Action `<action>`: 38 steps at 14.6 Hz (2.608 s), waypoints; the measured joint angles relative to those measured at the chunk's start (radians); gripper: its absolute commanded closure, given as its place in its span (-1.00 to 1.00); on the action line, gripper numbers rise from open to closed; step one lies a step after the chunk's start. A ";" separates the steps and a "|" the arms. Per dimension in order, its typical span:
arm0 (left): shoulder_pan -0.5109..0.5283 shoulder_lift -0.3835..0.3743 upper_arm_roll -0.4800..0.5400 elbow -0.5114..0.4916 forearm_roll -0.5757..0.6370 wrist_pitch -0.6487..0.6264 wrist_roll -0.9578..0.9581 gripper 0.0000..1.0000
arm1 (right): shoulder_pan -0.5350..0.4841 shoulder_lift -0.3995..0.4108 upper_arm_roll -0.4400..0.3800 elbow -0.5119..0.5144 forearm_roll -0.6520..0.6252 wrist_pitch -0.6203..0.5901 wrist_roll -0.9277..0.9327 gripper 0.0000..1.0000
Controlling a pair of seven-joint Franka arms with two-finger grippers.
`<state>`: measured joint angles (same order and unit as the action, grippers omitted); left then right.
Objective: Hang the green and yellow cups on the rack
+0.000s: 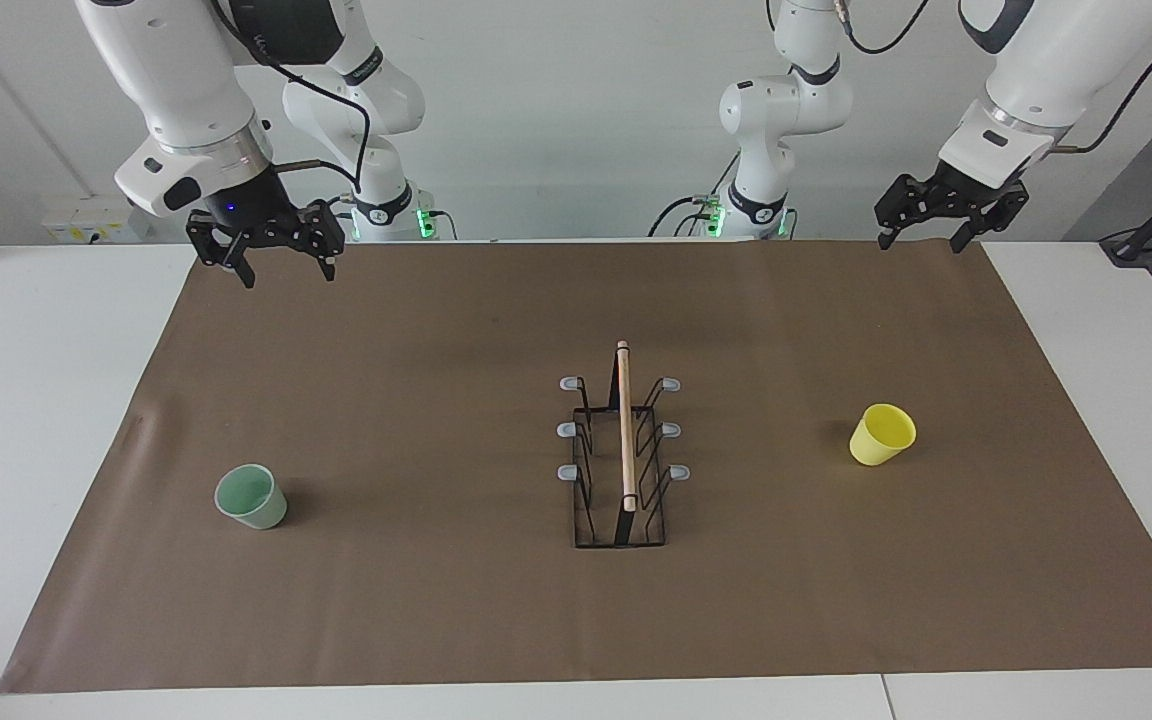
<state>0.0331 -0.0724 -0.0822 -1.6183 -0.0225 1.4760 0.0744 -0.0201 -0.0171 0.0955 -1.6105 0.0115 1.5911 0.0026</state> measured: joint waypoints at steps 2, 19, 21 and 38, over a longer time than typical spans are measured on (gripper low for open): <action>0.000 0.000 0.000 0.000 0.000 0.000 0.000 -1.00 | 0.000 0.000 0.000 0.000 0.000 0.000 0.000 -1.00; 0.000 0.000 0.000 0.000 0.000 0.000 0.000 -1.00 | 0.039 0.000 -0.018 -0.010 -0.008 0.005 -0.049 -1.00; 0.000 0.000 0.000 0.000 0.000 0.003 0.000 -1.00 | 0.035 0.004 -0.026 -0.028 -0.063 0.011 -0.168 -1.00; 0.064 0.458 0.164 0.313 -0.010 -0.080 -0.012 -1.00 | 0.161 0.246 -0.019 -0.209 -0.830 0.268 -0.688 -1.00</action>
<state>0.0973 0.3860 0.0823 -1.3050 -0.0330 1.3961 0.0621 0.1408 0.2288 0.0765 -1.8199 -0.8182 1.8589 -0.6856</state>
